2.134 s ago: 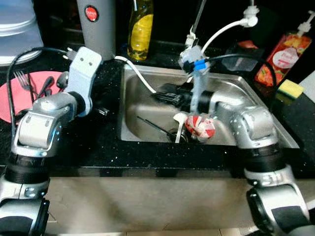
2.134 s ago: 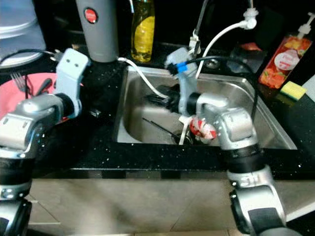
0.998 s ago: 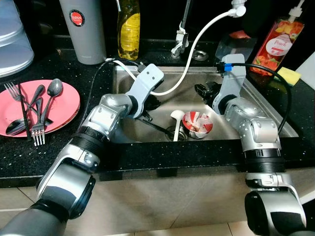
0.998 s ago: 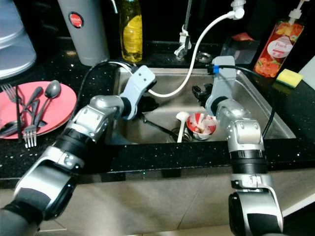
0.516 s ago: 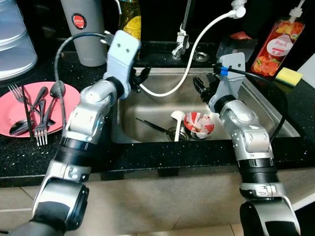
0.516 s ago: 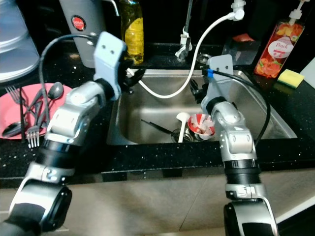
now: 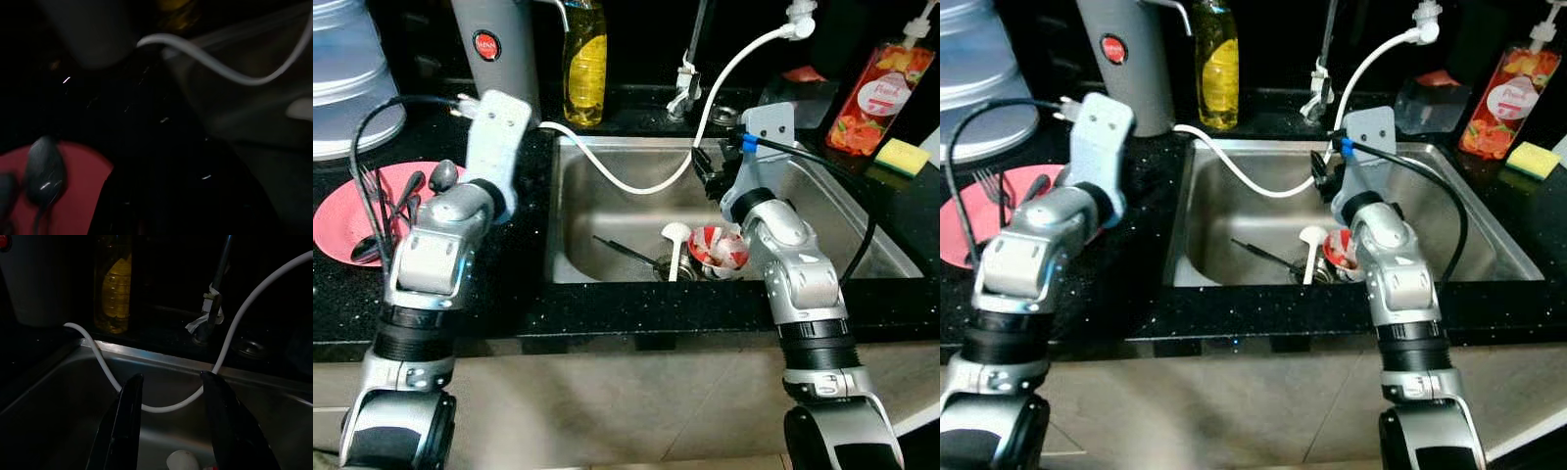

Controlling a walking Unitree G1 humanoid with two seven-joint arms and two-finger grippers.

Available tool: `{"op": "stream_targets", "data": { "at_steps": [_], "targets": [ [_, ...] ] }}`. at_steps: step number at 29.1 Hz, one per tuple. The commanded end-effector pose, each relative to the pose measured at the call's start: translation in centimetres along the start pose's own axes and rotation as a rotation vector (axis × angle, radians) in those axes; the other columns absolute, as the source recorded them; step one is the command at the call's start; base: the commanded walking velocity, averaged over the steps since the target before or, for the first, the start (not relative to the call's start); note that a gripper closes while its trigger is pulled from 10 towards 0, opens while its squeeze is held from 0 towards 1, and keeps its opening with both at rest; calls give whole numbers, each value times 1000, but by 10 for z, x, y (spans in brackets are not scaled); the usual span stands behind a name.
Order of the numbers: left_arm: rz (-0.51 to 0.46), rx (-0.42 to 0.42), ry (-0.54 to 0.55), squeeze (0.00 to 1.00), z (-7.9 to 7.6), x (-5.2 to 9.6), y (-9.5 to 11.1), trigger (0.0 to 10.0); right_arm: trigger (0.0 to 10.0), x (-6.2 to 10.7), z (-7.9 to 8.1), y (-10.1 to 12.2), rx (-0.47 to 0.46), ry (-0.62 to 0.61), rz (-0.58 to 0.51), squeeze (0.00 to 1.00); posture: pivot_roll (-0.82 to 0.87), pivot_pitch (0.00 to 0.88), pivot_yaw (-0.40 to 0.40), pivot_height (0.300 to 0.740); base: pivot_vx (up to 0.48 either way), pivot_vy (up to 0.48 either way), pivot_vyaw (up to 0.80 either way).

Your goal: Kitchen organization

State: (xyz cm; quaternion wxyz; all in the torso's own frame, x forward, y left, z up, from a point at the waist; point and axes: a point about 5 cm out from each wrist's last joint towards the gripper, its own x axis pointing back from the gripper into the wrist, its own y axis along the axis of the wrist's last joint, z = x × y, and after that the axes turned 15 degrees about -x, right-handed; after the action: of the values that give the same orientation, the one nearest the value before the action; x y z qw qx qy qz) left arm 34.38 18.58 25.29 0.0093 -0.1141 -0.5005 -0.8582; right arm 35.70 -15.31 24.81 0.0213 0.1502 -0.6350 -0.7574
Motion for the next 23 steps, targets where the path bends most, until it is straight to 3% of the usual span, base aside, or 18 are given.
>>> {"op": "stream_targets", "data": {
  "at_steps": [1,10,14,23],
  "targets": [
    [58,15,51,0,15,1,-6,10000,10000,2,-8,2,11,-34,-16,0,245,0,-10,740,0,0,0],
    [186,127,197,0,43,8,-31,10000,10000,-1,-5,0,4,-28,-12,0,252,0,-17,740,0,0,0],
    [217,186,208,0,48,8,-40,10000,10000,-1,-5,-2,5,-30,-7,0,243,0,-23,740,0,0,0],
    [247,195,217,0,50,4,-48,10000,10000,2,-13,0,3,-65,-22,0,239,0,-8,740,0,0,0]
  ]
}}
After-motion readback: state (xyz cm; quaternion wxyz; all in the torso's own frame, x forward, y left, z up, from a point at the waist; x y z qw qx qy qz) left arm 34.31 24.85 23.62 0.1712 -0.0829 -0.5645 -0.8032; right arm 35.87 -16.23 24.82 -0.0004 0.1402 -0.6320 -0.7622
